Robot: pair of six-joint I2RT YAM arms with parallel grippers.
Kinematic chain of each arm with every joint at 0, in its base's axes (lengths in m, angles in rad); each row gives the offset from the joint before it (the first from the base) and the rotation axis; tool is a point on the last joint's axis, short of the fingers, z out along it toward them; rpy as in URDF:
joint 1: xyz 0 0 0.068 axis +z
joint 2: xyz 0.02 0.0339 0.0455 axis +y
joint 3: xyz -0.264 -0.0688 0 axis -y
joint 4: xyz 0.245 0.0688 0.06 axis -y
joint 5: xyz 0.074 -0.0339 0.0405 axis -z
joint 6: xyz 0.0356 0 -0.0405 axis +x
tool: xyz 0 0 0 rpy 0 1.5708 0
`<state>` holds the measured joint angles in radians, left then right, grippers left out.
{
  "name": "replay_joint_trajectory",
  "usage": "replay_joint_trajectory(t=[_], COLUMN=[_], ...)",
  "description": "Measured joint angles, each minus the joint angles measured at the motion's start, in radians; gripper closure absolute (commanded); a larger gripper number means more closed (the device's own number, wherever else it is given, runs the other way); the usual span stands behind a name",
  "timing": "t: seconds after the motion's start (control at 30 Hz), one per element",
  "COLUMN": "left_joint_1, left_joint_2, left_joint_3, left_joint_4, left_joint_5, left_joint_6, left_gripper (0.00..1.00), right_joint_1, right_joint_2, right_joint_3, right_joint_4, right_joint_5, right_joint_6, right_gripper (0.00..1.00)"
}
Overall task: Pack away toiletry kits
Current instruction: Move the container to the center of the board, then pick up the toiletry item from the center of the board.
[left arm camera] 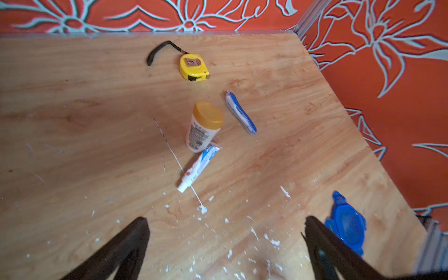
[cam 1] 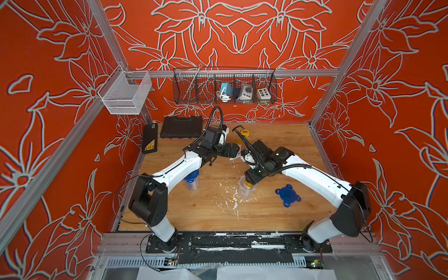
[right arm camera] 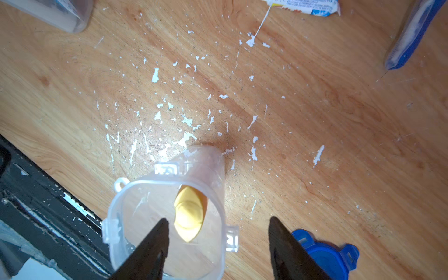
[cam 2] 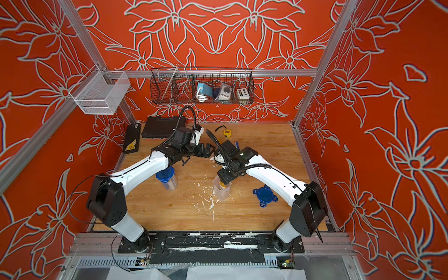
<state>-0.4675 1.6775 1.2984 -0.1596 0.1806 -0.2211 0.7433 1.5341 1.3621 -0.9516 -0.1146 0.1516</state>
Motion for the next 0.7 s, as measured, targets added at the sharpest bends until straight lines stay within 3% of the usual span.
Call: replay_joint_trajectory(t=[0.13,0.4,0.7], left_joint_1=[0.002,0.002,0.002], left_joint_2=[0.123,0.289,0.407], left_joint_3=[0.063,0.181,0.266], left_joint_4=[0.047,0.099,0.149], left_joint_5=[-0.012,0.009,0.024], left_joint_6=[0.053,0.158,0.204], left_gripper=[0.02,0.03,0.23], right_joint_1=[-0.019,-0.063,-0.134], right_joint_2=[-0.008,-0.077,-0.12], right_joint_3=[0.075,0.14,0.164], right_joint_4=[-0.06,-0.143,-0.209], right_joint_5=[0.005,0.03,0.071], right_joint_6=[0.019,0.071,0.086], right_gripper=[0.21,0.19,0.19])
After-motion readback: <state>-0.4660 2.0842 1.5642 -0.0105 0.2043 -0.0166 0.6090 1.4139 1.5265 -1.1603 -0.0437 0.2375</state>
